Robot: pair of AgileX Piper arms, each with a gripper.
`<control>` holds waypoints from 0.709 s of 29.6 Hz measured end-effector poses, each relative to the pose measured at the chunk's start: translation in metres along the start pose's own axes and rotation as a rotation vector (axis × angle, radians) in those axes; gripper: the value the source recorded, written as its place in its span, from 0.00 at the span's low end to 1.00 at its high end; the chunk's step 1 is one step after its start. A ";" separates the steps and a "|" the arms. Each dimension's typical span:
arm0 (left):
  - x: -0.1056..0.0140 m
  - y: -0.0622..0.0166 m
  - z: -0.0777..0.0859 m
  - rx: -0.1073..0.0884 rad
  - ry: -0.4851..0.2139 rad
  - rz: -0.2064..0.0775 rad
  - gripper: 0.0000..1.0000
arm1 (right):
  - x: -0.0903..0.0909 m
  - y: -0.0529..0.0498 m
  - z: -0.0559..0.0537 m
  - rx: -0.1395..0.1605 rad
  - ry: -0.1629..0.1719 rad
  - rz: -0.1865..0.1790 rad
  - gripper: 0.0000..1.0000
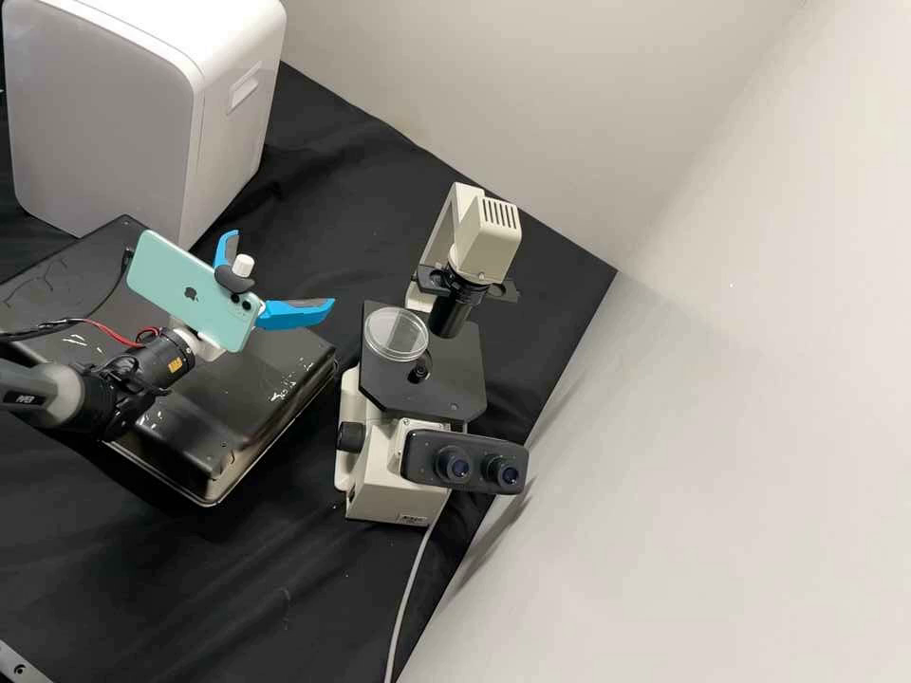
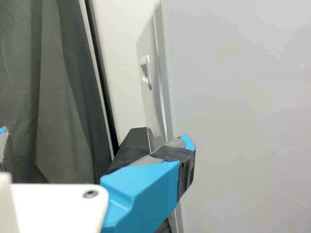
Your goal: Place the petri dish on the bench
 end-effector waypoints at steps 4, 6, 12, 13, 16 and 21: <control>0.000 0.0000 0.000 0.000 0.000 0.000 1.00 | 0.000 0.000 0.000 0.000 0.000 0.000 1.00; 0.000 0.0000 0.000 0.000 0.000 0.000 1.00 | 0.000 0.000 0.000 0.000 0.000 0.000 1.00; -0.001 -0.0007 0.000 0.000 0.000 -0.003 1.00 | 0.000 0.000 0.000 0.000 0.000 0.000 1.00; -0.002 -0.0026 0.000 0.000 0.001 -0.010 1.00 | 0.000 0.000 0.000 0.000 0.000 0.000 1.00; -0.010 -0.0115 -0.001 0.005 0.000 -0.042 1.00 | 0.000 0.000 0.000 0.000 0.000 0.000 1.00; -0.031 -0.0224 0.000 0.010 -0.023 -0.096 1.00 | 0.000 0.000 0.000 0.000 0.000 0.000 1.00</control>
